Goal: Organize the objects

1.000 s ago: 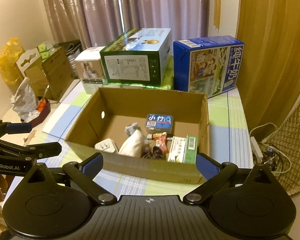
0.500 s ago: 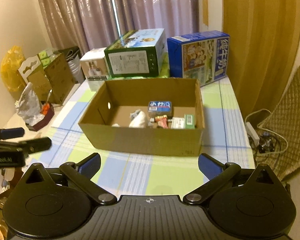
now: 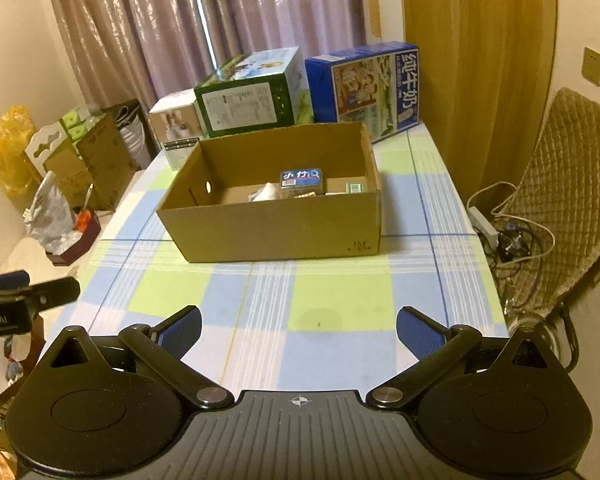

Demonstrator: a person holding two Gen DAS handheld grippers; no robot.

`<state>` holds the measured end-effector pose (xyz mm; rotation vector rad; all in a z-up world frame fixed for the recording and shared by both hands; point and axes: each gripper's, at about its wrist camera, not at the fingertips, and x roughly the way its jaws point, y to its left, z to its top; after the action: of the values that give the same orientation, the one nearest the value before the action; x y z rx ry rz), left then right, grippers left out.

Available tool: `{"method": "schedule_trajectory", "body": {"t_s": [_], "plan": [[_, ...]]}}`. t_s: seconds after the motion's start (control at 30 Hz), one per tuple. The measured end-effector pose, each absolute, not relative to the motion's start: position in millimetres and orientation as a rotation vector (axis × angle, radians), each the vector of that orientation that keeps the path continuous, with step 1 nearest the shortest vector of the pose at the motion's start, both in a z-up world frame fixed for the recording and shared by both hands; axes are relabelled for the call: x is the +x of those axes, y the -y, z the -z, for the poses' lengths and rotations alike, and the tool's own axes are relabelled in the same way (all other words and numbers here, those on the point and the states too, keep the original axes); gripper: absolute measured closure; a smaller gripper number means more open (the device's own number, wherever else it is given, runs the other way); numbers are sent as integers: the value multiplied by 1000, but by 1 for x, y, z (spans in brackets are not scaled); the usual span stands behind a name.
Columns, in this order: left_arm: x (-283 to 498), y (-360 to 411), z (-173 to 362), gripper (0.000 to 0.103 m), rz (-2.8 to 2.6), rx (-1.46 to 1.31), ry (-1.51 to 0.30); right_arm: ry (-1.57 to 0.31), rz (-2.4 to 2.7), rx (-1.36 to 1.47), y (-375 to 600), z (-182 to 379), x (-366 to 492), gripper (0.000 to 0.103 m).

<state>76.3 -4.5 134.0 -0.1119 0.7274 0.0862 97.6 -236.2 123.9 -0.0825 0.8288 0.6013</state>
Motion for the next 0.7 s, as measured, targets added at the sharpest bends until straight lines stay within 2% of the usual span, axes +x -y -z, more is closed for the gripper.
{"method": "schedule_trajectory", "body": {"t_s": [0.7], "plan": [[39, 18, -130, 1, -88, -120, -745, -826, -619, -129, 235, -117, 59, 2]]}}
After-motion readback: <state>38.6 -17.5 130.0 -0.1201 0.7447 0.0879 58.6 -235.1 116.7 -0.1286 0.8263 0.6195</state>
